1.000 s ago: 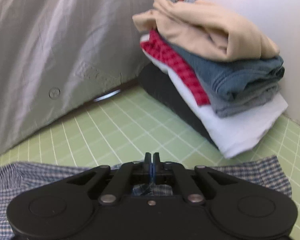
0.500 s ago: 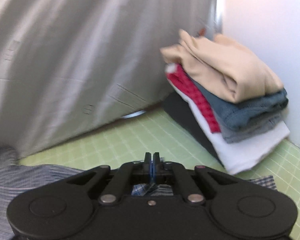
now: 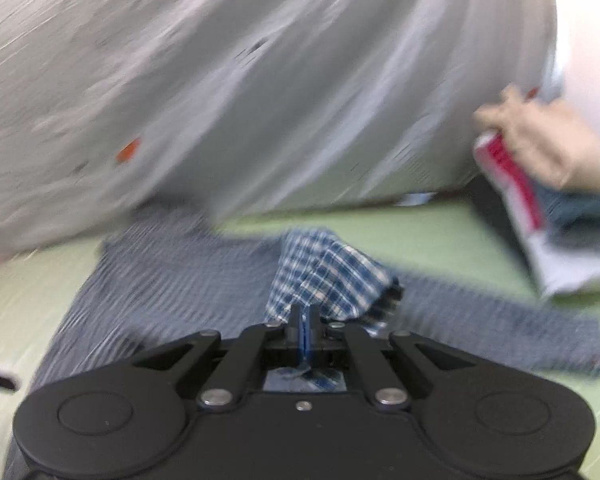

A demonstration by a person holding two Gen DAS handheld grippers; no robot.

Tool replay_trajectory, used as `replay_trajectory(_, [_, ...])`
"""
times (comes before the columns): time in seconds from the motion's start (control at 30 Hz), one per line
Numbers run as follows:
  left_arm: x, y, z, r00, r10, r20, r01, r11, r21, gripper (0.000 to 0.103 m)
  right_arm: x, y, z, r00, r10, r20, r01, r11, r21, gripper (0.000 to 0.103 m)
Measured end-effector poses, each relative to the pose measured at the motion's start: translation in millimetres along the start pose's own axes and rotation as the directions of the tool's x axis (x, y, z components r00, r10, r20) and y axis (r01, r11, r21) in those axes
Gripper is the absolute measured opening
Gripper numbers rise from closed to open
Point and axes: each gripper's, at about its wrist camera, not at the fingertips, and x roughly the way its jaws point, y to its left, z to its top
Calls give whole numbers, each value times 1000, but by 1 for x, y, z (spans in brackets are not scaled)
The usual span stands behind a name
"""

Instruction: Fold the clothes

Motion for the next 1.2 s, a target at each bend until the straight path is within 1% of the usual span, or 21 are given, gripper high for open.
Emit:
replay_trajectory(0.1, [-11, -1, -15, 1000, 1, 4, -1, 1000, 0, 71, -6, 25, -28, 994, 88, -68, -91, 995, -38, 2])
replay_trajectory(0.17, [-16, -6, -21, 1000, 2, 13, -2, 1000, 14, 71, -6, 37, -46, 985, 114, -127, -125, 989, -77, 3])
replay_trajectory(0.2, [-18, -8, -24, 1000, 2, 17, -2, 1000, 20, 71, -10, 39, -50, 984, 120, -134, -133, 987, -92, 5])
replay_trajectory(0.23, [-18, -9, -26, 1000, 1, 21, -1, 1000, 25, 71, -14, 41, -54, 982, 126, -140, -141, 984, -105, 22])
replay_trajectory(0.27, [-19, -11, -28, 1000, -1, 25, 0, 1000, 28, 71, -20, 38, -55, 986, 119, -119, -131, 987, -97, 50])
replay_trajectory(0.3, [-20, -13, -31, 1000, -4, 27, 3, 1000, 30, 72, -25, 34, -56, 989, 110, -95, -119, 989, -85, 63])
replay_trajectory(0.33, [-20, -16, -34, 1000, -8, 27, 7, 999, 34, 73, -31, 30, -56, 992, 101, -71, -106, 992, -73, 80])
replay_trajectory(0.37, [-21, -19, -38, 1000, -12, 28, 10, 999, 38, 74, -36, 26, -57, 995, 92, -47, -95, 994, -61, 87])
replay_trajectory(0.4, [-23, -22, -41, 999, -14, 31, 13, 999, 46, 77, -40, 19, -58, 997, 76, -27, -77, 996, -45, 90])
replay_trajectory(0.43, [-23, -26, -43, 999, -18, 34, 16, 998, 57, 79, -43, 12, -60, 998, 60, -7, -60, 998, -29, 101])
replay_trajectory(0.47, [-23, -30, -46, 999, -21, 37, 19, 997, 69, 80, -41, 6, -64, 999, 30, -15, -30, 999, -12, 103])
replay_trajectory(0.53, [-22, -39, -49, 999, -29, 37, 25, 995, 93, 81, -38, -7, -73, 999, -33, -41, 34, 999, 22, 103])
replay_trajectory(0.6, [-19, -49, -51, 998, -44, 36, 40, 993, 113, 81, -34, -20, -82, 993, -95, -68, 99, 994, 53, 103])
replay_trajectory(0.7, [-14, -65, -56, 997, -76, 27, 71, 985, 157, 81, -29, -39, -96, 976, -185, -112, 196, 976, 96, 103])
replay_trajectory(0.8, [-9, -81, -63, 996, -90, 22, 83, 973, 217, 81, -24, -58, -110, 949, -271, -160, 293, 946, 135, 103])
replay_trajectory(0.87, [-5, -89, -67, 995, -99, 25, 90, 966, 242, 81, -23, -63, -114, 945, -286, -161, 309, 940, 145, 103])
replay_trajectory(0.97, [-2, -102, -70, 991, -130, 37, 114, 950, 291, 77, -23, -69, -120, 942, -300, -153, 323, 933, 157, 103])
replay_trajectory(1.07, [1, -114, -72, 985, -167, 47, 140, 928, 346, 63, -20, -71, -121, 944, -309, -119, 326, 932, 159, 103])
replay_trajectory(1.13, [6, -121, -73, 983, -182, 32, 158, 915, 371, 49, -18, -71, -123, 946, -313, -89, 323, 934, 153, 103])
replay_trajectory(1.17, [10, -123, -74, 982, -189, 19, 168, 909, 382, 45, -19, -69, -124, 946, -314, -74, 322, 935, 151, 103])
replay_trajectory(1.2, [14, -125, -74, 981, -195, 1, 179, 904, 387, 34, -20, -69, -126, 947, -315, -58, 321, 935, 149, 103])
